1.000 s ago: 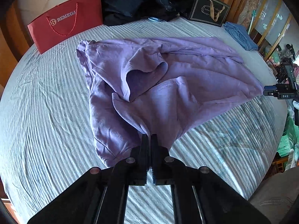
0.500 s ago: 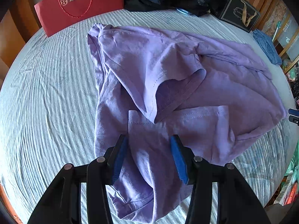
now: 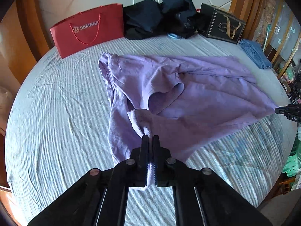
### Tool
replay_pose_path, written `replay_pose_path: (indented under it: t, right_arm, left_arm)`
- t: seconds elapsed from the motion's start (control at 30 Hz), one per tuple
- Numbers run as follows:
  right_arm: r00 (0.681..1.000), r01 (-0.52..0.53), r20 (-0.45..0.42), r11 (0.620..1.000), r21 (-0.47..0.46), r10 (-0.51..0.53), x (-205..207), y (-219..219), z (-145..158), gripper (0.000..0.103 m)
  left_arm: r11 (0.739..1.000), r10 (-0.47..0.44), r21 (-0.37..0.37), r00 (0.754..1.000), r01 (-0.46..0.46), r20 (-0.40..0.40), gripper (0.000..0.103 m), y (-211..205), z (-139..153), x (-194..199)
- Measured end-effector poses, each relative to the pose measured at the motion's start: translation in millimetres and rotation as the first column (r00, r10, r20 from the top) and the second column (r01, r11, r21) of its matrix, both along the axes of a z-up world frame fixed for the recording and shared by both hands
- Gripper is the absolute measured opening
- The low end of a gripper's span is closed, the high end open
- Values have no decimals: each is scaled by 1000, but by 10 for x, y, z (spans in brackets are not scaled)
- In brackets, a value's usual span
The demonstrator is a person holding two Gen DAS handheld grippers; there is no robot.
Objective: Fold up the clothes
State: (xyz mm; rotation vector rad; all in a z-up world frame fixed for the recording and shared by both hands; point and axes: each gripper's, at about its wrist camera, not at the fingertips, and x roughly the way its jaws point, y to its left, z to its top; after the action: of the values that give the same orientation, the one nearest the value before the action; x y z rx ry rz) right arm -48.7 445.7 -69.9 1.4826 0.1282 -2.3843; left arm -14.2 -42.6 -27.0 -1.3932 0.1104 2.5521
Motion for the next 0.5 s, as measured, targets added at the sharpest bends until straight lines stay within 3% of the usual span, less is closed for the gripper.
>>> replay_pose_path:
  t: [0.13,0.2,0.37,0.47,0.5]
  right_arm:
    - [999,30,-42,997,-75,-33,-107,77,216,8]
    - [997,35,-58,996,-85,-40,-239,50,278,8]
    - [996,68,-58,998,-17,-69,-703,-30,314,8]
    - [995,88,-59,996,24,-86,-984,-79,334,9]
    - [994,94,-59,995,38,-92,-1078,-95,341,17]
  left_arm:
    - [1000,-3,3,995,4,-95,3,-92,385,-13]
    - [1000,-2,-19,991,0,-132,3,-66,434,-168]
    - [997,0,-74,989,-11,-149,3,-27,318,-667]
    - [992,4,-125,994,-18,-108,7,5,94,-1053]
    - [990,12,-139,996,-23,-84,7,10,-3,-1187]
